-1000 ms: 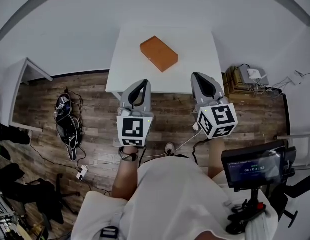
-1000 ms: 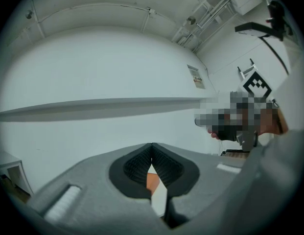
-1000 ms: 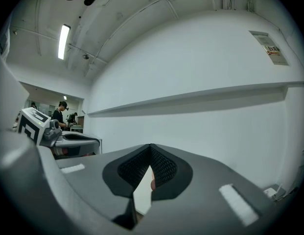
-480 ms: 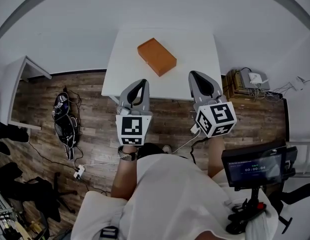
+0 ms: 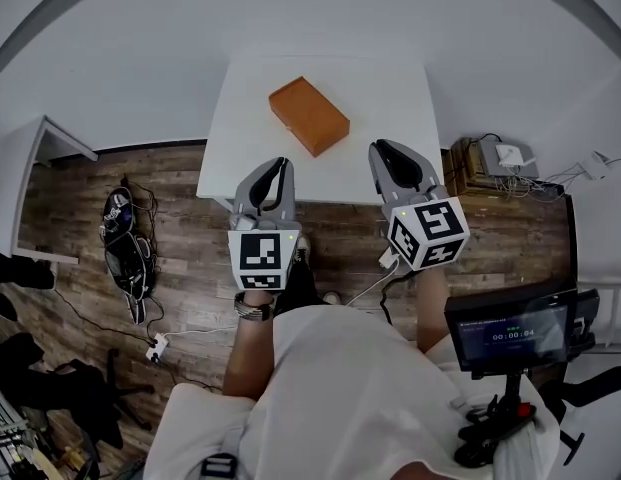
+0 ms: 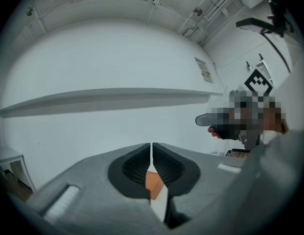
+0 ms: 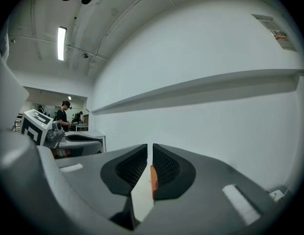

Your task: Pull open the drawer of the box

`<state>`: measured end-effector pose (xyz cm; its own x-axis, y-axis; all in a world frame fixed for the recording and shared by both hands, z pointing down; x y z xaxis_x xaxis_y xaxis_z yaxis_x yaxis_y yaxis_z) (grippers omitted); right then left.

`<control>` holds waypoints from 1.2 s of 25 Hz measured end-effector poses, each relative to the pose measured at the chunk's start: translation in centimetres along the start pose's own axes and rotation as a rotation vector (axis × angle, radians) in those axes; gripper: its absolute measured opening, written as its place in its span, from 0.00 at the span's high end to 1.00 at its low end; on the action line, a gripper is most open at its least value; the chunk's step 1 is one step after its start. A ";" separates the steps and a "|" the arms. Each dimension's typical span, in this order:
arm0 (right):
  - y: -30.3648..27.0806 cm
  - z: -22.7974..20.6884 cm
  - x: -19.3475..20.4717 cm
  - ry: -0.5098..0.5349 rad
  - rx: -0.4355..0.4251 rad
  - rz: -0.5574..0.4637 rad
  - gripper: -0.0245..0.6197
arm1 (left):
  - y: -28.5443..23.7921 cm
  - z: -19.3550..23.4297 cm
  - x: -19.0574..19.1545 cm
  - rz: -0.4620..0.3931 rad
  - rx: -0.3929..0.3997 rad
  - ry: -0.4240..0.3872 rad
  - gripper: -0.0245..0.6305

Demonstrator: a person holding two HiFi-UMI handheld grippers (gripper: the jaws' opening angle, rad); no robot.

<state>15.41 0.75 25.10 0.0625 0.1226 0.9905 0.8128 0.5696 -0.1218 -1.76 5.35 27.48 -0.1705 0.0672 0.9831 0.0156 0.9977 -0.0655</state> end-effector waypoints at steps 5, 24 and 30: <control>-2.5 -2.4 0.7 -0.014 0.010 0.029 0.89 | -3.5 0.3 1.0 0.017 0.013 0.012 0.92; -15.2 -10.4 6.6 -0.117 0.003 0.205 0.83 | -17.3 4.1 8.8 0.192 0.061 0.007 0.87; -15.0 -10.7 8.0 -0.158 0.026 0.236 0.80 | -16.7 3.8 10.7 0.248 0.083 0.005 0.85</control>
<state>9.95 -15.50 35.57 0.1555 0.3778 0.9127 0.7712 0.5310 -0.3512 -7.56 -10.60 38.42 -0.1670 0.3103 0.9359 -0.0248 0.9476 -0.3186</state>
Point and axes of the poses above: the fingertips, and each gripper's own axes: y backward along the fingers, z to its left, x out of its underside, the point moved 4 cm from there along y, backward along the fingers, and after that the axes turned 15 degrees about -x, right-handed, at the moved point
